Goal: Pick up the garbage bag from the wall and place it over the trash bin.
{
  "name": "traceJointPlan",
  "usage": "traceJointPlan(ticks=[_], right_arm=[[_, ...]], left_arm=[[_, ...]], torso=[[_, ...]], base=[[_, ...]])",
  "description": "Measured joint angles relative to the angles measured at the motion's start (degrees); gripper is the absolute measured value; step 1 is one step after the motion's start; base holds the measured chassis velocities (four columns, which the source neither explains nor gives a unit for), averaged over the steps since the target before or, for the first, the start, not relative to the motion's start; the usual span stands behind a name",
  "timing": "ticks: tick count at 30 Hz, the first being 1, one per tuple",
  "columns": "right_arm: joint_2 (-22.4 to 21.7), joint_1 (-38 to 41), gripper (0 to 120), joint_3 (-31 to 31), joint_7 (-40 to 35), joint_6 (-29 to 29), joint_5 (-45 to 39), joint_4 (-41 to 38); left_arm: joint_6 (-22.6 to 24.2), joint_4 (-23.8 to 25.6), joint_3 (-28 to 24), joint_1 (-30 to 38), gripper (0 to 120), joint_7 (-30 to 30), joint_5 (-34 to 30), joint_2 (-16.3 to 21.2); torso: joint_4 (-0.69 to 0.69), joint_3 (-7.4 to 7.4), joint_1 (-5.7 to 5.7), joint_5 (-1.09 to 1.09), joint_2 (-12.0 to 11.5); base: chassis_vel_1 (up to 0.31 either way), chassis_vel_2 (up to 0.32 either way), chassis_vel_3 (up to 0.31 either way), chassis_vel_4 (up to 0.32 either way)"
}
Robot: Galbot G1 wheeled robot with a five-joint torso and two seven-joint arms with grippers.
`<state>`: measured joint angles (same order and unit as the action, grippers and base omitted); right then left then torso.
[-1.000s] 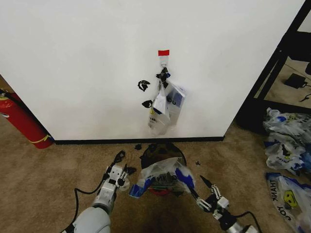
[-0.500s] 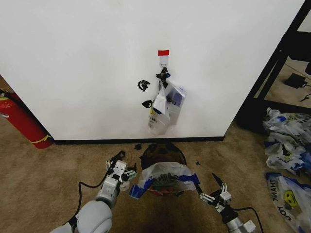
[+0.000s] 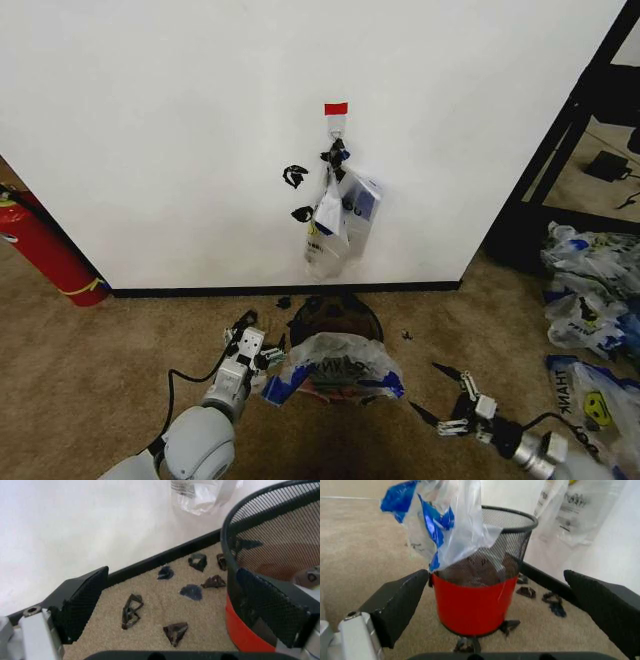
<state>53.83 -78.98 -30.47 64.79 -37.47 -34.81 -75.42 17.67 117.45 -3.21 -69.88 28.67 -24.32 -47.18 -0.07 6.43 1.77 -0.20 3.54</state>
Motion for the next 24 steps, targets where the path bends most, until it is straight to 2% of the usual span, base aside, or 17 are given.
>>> traceJointPlan(ticks=[4, 5, 7, 9, 10, 12, 14, 17, 18, 22, 24], right_arm=[[0.67, 0.31, 100, -2.14, 8.92, 2.55, -1.79, -2.24], [0.67, 0.31, 100, -2.14, 8.92, 2.55, -1.79, -2.24], [1.11, -0.15, 100, -3.31, 11.97, 3.52, -1.41, -4.92], [1.5, -0.97, 100, -3.77, 11.79, 3.78, -1.01, -8.05], [1.5, -0.97, 100, -3.77, 11.79, 3.78, -1.01, -8.05], [1.94, -1.61, 100, -3.95, 10.85, 3.78, -0.96, -10.23], [2.29, -2.23, 100, -4.1, 10.07, 3.71, -0.95, -11.94], [2.72, -3.16, 100, -4.47, 9.72, 3.17, -0.93, -13.42], [2.72, -3.16, 100, -4.47, 9.72, 3.17, -0.93, -13.42], [3.59, -4.22, 100, -5.4, 9.47, 2.0, -0.81, -14.56], [3.98, -4.84, 100, -5.62, 9.39, 1.6, -0.78, -15.3]], left_arm=[[-1.02, 0.08, 1.17, 0.78, 100, -2.18, -1.21, 0.51], [-1.02, 0.08, 1.17, 0.78, 100, -2.18, -1.21, 0.51], [-2.38, -0.15, 1.52, 3.28, 100, -6.31, -2.94, 1.03], [-2.73, -0.82, 0.25, 8.6, 100, -10.77, -6.95, 1.65], [-2.73, -0.82, 0.25, 8.6, 100, -10.77, -6.95, 1.65], [-0.13, -1.55, -2.31, 14.12, 100, -12.1, -11.77, 1.81], [4.56, -2.92, -6.64, 20.65, 100, -11.16, -18.59, 1.49], [13.95, -5.72, -13.54, 29.97, 100, -8.44, -26.94, 0.05], [13.95, -5.72, -13.54, 29.97, 100, -8.44, -26.94, 0.05], [23.81, -9.4, -21.01, 39.49, 100, -2.78, -34.38, -2.53], [24.44, -11.72, -23.62, 42.64, 100, -1.05, -35.75, -3.78]], torso=[[0.0, 0.0, 0.0, -0.01, 0.0], [0.0, 0.0, 0.0, -0.01, 0.0], [0.01, 0.0, 0.0, -0.01, 0.0], [-0.01, 0.0, 0.0, -0.01, 0.0], [-0.01, 0.0, 0.0, -0.01, 0.0], [-0.03, 0.0, 0.0, -0.01, 0.0], [-0.02, 0.0, 0.0, -0.01, 0.0], [-0.03, 0.0, 0.0, -0.01, 0.0], [-0.03, 0.0, 0.0, -0.01, 0.0], [-0.02, 0.0, 0.0, -0.01, 0.0], [-0.01, 0.0, 0.0, -0.01, 0.0]], base=[[0.0, 0.0, 0.0, 0.0], [0.0, 0.0, 0.0, 0.0], [0.0, 0.0, 0.0, 0.0], [0.0, 0.0, 0.0, 0.0], [0.0, 0.0, 0.0, 0.0], [0.0, 0.0, 0.0, 0.0], [0.0, 0.0, 0.0, 0.0], [0.0, 0.0, 0.0, 0.0], [0.0, 0.0, 0.0, 0.0], [0.0, 0.0, 0.0, 0.0], [0.0, 0.0, 0.0, 0.0]])
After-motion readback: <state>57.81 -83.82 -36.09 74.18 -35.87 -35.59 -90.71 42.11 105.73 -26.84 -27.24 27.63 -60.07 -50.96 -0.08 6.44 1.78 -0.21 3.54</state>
